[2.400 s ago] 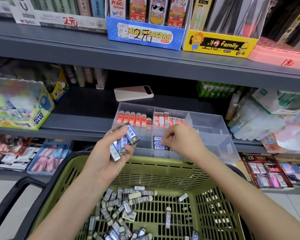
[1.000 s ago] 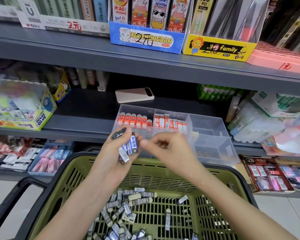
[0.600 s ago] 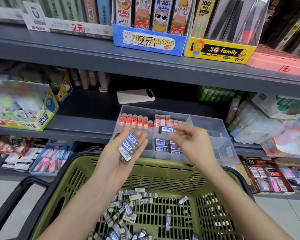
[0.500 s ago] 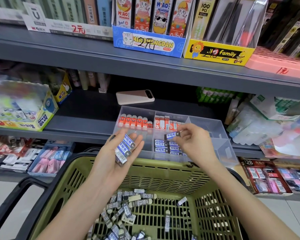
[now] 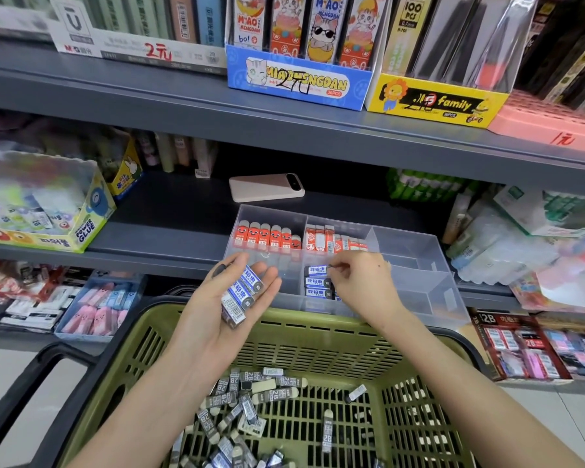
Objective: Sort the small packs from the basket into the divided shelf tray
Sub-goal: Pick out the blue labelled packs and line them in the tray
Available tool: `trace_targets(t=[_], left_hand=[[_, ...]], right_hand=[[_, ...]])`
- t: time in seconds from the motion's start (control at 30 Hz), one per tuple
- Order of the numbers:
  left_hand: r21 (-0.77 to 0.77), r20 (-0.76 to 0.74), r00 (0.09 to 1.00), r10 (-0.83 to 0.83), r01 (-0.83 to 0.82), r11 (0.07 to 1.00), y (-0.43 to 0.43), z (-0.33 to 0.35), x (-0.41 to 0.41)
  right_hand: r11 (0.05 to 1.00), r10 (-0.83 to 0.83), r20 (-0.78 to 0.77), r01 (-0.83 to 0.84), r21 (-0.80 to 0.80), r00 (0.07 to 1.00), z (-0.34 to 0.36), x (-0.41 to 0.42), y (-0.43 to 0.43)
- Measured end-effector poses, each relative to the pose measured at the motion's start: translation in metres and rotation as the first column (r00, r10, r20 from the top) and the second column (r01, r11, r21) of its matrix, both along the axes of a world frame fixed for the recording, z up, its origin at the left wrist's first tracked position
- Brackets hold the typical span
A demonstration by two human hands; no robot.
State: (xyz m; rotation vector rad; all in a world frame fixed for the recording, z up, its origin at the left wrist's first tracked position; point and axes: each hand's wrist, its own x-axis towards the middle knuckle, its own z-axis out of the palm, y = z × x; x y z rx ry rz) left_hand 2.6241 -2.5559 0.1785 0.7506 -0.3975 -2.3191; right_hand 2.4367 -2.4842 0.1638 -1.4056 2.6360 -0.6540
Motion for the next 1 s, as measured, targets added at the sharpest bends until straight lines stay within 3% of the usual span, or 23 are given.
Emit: trace_targets(t=[0.2,0.3,0.33,0.37,0.43,0.5,0.77,0.87,1.0], left_hand=[[0.012,-0.002,1.000,-0.017,0.017,1.000,0.003,0.003,-0.004],[0.025,-0.012,0.999,-0.048,0.048,0.999,0.005,0.005,-0.006],[0.021,-0.011,0.998,-0.061,0.061,0.998,0.005,0.005,-0.007],[0.012,-0.011,0.997,-0.073,0.073,0.997,0.006,0.006,-0.007],[-0.013,-0.008,0.996,-0.092,0.092,0.996,0.007,0.006,-0.009],[-0.032,-0.016,0.994,-0.108,0.107,0.994,0.010,0.006,-0.013],[-0.040,-0.074,0.966,-0.247,0.245,0.969,0.022,0.011,-0.017],[-0.027,-0.044,0.968,-0.247,0.246,0.969,0.019,0.010,-0.013],[-0.020,-0.057,0.977,-0.207,0.206,0.978,0.010,0.008,-0.001]], right_hand=[[0.998,0.026,0.133,-0.034,0.055,0.991,0.004,0.001,-0.001],[0.990,0.077,-0.132,-0.060,0.128,0.988,0.012,0.002,0.004],[0.996,0.075,-0.211,-0.062,0.068,0.975,0.017,0.005,0.007],[0.995,0.081,-0.197,-0.091,-0.044,0.977,0.022,0.010,0.010],[0.954,0.188,0.064,-0.167,-0.251,0.980,0.032,0.027,0.015],[0.929,0.303,0.268,-0.221,-0.296,0.914,0.037,0.046,0.017],[0.907,0.371,0.390,-0.240,-0.346,0.843,0.041,0.046,0.026],[0.928,0.349,0.321,-0.277,-0.249,0.880,0.055,0.007,0.033],[0.910,0.329,0.086,-0.340,0.236,0.940,0.064,-0.041,0.037]])
